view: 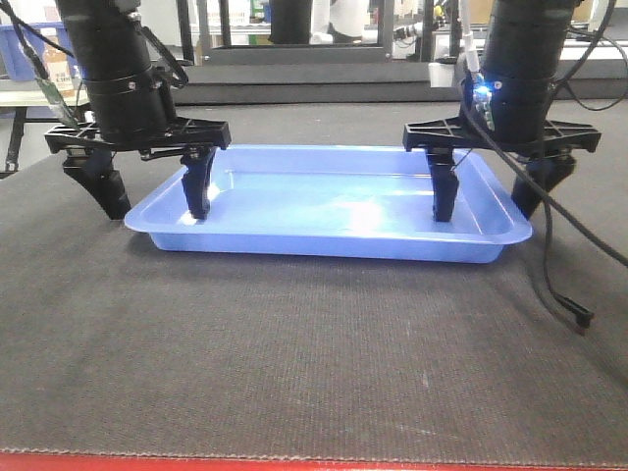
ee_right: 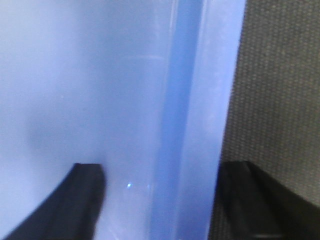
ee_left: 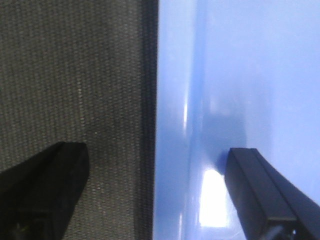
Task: Grab blue tray and place on right shelf
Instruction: 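Lower both grippers onto the tray rims and close on them, then lift the tray off the table with both grippers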
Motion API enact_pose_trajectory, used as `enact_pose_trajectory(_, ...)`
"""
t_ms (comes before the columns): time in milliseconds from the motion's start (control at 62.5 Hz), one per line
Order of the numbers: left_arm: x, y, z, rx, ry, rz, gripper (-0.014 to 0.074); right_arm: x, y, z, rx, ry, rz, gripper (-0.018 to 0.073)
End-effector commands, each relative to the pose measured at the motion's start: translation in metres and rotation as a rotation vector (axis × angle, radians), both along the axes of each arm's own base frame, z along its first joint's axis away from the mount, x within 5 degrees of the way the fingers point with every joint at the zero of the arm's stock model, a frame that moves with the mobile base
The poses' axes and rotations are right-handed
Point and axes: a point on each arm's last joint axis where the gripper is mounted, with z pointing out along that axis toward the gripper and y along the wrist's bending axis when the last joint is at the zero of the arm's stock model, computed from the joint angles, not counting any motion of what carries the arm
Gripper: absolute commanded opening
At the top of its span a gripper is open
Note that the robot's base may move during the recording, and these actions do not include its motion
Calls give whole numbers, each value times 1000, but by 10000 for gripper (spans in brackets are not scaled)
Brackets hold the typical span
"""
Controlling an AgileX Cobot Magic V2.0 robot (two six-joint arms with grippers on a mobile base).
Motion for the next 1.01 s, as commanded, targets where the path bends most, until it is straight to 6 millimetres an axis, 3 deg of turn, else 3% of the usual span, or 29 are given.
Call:
enact_pose_trajectory(0, -1, 0, 36, -59, -100, 16, 440, 1, -2, 33, 16, -106, 8, 371)
enact_pose_trajectory(176, -1, -1, 36, -71, -92, 19, 225, 0, -2, 33, 14, -97, 8, 53)
enact_pose_trajectory(320, -1, -3, 39, -93, -90, 23, -64, -1, -2, 34, 12, -89, 8, 57)
enact_pose_trajectory(368, -1, -4, 42, -101, -98, 24, -28, -1, -2, 35, 12, -88, 8, 57)
enact_pose_trajectory(448, 1, -5, 53, -112, -115, 22, -45, -3, -2, 41, 10, -86, 10, 57)
enact_pose_trajectory(576, -1, -3, 78, -110, -143, 15, -46, -11, -2, 63, 6, -136, 21, 57)
enact_pose_trajectory(800, -19, 0, 139, -110, -225, -5, -46, -44, -10, 136, 0, -309, 38, 57)
enact_pose_trajectory(992, -49, -4, 191, -107, -336, -49, -46, -88, -23, 201, 40, -471, 30, 57)
